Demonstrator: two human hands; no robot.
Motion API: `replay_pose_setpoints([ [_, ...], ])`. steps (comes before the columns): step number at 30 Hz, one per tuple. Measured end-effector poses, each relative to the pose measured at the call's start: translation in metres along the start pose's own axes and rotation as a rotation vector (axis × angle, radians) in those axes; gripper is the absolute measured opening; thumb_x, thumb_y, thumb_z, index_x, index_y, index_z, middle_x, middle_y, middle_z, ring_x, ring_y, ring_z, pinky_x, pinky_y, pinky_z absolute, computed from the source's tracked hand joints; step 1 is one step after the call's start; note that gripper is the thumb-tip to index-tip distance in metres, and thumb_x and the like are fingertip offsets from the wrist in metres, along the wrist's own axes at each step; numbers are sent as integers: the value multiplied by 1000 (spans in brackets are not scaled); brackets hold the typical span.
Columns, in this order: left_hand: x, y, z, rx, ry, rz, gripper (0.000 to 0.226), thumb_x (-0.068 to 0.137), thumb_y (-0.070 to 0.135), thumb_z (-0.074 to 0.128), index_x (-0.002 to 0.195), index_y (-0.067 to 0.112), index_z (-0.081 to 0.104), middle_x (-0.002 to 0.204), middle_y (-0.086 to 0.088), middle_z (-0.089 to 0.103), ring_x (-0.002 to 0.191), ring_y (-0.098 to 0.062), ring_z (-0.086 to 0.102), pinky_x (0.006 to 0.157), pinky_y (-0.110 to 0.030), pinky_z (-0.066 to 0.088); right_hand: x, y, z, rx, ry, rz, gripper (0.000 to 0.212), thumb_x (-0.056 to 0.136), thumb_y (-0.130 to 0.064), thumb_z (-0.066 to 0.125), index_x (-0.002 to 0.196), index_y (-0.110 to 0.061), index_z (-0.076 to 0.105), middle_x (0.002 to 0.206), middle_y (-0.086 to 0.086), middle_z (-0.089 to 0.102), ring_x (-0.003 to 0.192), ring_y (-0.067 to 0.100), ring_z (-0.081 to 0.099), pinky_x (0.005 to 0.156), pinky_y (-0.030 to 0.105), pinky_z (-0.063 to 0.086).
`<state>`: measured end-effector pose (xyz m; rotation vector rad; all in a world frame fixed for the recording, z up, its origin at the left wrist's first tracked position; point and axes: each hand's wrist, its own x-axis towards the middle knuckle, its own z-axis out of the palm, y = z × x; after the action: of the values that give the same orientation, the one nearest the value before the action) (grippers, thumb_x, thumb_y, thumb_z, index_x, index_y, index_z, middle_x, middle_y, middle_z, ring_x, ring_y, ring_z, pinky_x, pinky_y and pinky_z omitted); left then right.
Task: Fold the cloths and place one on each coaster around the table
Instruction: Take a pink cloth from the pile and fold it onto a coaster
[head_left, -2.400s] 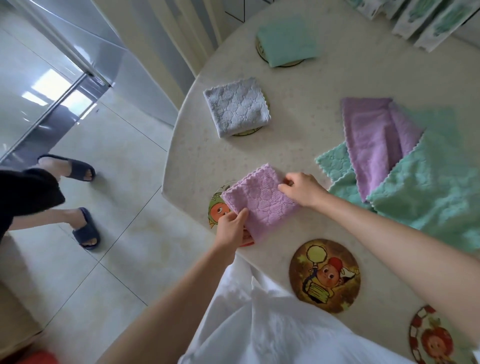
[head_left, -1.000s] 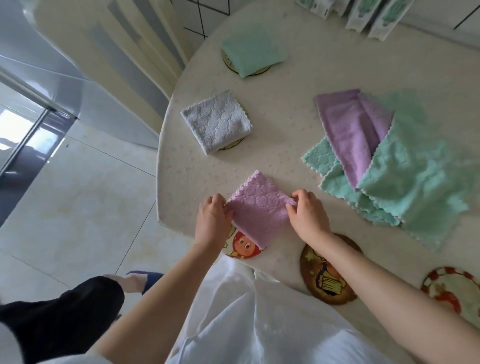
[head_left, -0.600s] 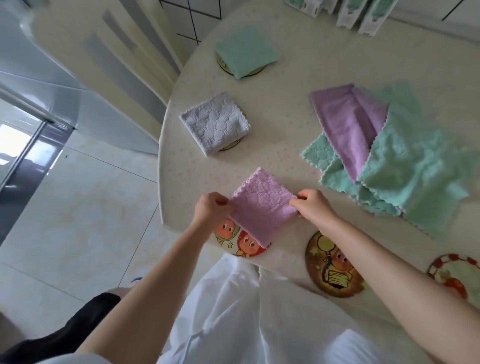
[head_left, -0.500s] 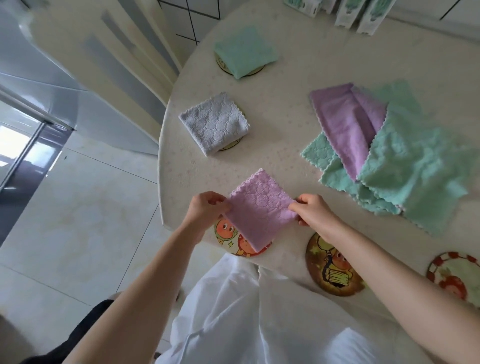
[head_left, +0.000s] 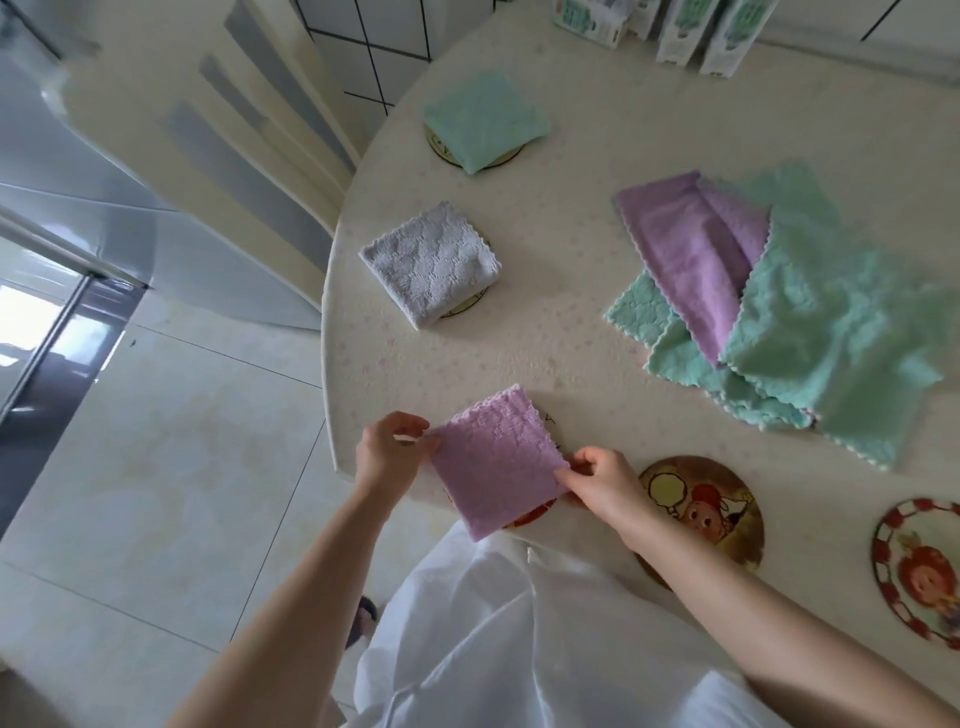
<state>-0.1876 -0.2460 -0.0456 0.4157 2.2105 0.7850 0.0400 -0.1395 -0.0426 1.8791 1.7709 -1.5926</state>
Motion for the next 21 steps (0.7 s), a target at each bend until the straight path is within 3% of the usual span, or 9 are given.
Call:
replay_pose_setpoints([
  [4, 0, 3, 4, 182, 45, 119, 15, 74, 14, 77, 86, 17, 69, 86, 4, 63, 69, -12, 60, 57, -15, 38, 1, 1, 0, -96, 58, -41, 16, 76, -32, 70, 80, -18, 64, 74, -2, 68, 73, 17, 64, 68, 29, 48],
  [10, -2, 11, 12, 375, 108, 328, 22, 75, 6, 71, 95, 16, 68, 103, -2, 61, 92, -23, 59, 72, -40, 54, 4, 5, -17, -193, 79, -101, 9, 79, -23, 68, 86, -17, 65, 77, -6, 64, 80, 17, 62, 67, 23, 43],
  [16, -19, 55, 49, 478, 118, 552, 17, 80, 10, 70, 97, 11, 68, 100, -5, 63, 96, -23, 56, 68, -39, 53, 5, 25, -68, -262, 98, -192, 15, 85, -17, 60, 99, -14, 64, 93, 1, 68, 87, 20, 63, 75, 26, 48],
  [21, -50, 90, 111, 487, 93, 616, 18, 83, 8, 63, 99, 13, 69, 102, -3, 64, 96, -21, 56, 73, -39, 53, 1, 63, -128, -238, 131, -233, 10, 87, -16, 60, 97, -16, 62, 91, -2, 65, 84, 16, 63, 73, 29, 54],
])
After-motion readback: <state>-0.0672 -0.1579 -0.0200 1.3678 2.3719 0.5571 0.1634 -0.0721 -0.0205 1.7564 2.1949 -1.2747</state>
